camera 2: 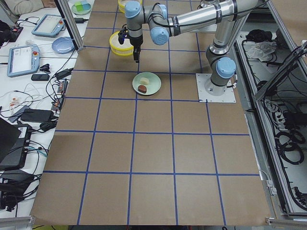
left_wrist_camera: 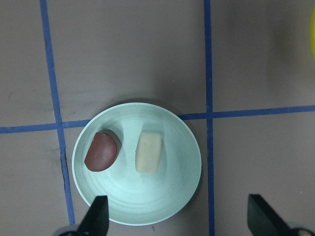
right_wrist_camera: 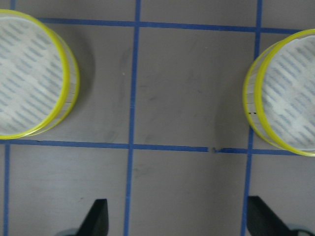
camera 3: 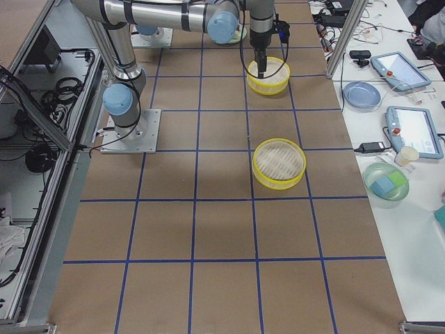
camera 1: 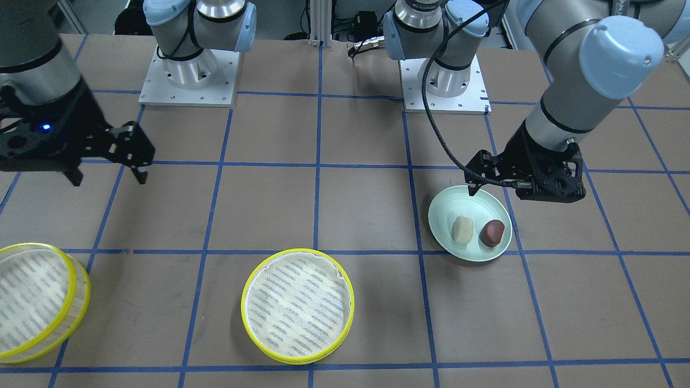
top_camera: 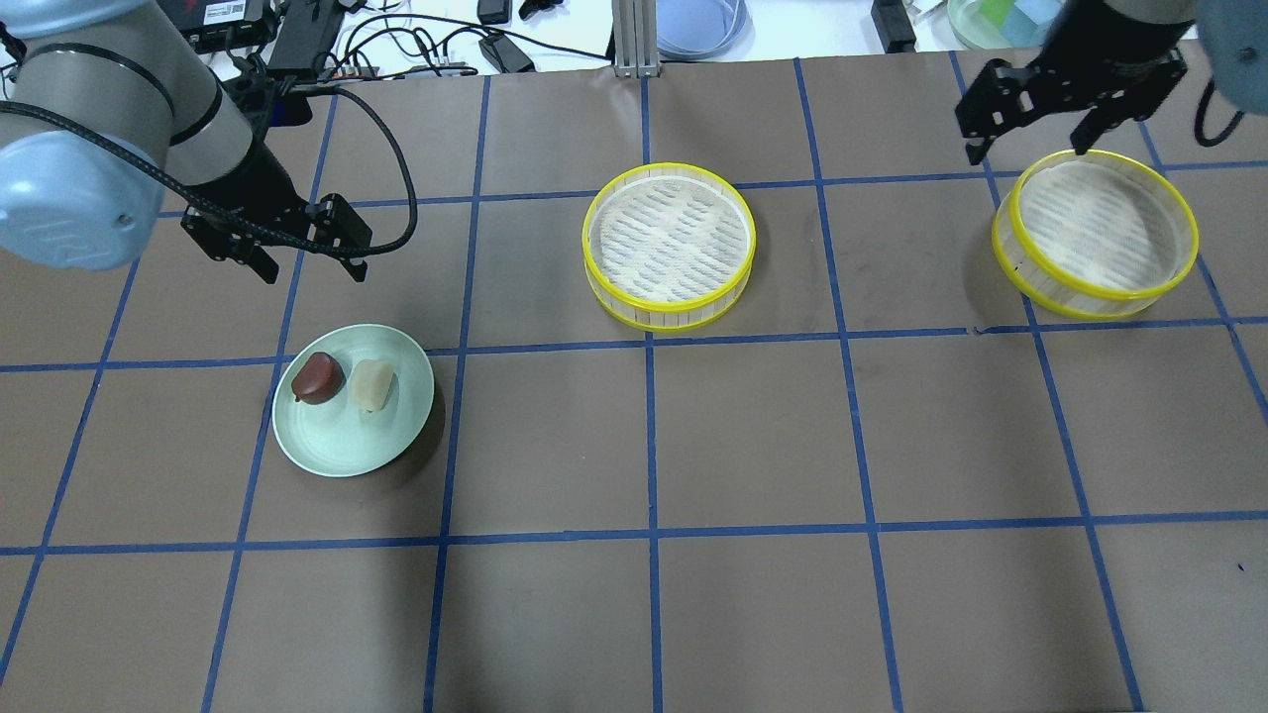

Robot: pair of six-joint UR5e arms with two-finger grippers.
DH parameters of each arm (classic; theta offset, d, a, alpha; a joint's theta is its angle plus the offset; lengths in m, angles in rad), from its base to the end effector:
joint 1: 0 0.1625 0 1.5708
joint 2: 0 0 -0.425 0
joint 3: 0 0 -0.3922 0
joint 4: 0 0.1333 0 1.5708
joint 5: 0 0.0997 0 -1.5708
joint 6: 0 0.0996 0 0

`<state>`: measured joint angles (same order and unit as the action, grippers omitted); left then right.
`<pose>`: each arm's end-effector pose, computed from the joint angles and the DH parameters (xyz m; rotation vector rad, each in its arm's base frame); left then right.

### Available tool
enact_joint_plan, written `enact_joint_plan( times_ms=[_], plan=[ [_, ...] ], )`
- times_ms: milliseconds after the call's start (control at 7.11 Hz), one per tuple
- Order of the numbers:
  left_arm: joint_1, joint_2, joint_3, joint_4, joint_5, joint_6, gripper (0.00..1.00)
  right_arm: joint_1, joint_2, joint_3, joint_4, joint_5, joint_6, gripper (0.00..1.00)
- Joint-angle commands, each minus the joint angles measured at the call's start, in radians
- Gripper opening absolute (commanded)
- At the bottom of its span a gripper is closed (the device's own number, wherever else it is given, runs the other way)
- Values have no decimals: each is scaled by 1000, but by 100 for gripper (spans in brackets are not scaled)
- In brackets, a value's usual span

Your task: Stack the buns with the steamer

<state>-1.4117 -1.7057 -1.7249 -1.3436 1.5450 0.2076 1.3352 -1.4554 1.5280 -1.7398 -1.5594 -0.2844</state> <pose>-0.0507 -0.5413 0.3663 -0.0740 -3.1029 -0.0871 0.0026 -0.5651 0.4667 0.0771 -3.1233 0.1502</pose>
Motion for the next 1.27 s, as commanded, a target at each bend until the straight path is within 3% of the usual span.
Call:
enact_joint_plan(
  times_ms=[0,141,281,562,844,984,1125],
  plan=[
    [5,-107,-31,23,1,9,97,-189,100,-8,-138,4,-175,100],
    [10,-159,-38,26,-2,9,95,-253,162,-9,-159,4,-200,100],
    [10,-204,-39,71,-2,9,94,-310,234,-12,-302,7,-243,100],
    [10,-288,-41,93,9,10,79,-361,335,-12,-398,4,-256,100],
    [10,-317,-41,95,13,-2,79,-376,424,-14,-496,7,-321,100],
    [10,-321,-44,93,23,-4,71,-401,450,-14,-503,16,-352,100],
    [10,-322,-45,93,27,-4,52,-406,472,-14,-503,18,-375,100]
  ],
)
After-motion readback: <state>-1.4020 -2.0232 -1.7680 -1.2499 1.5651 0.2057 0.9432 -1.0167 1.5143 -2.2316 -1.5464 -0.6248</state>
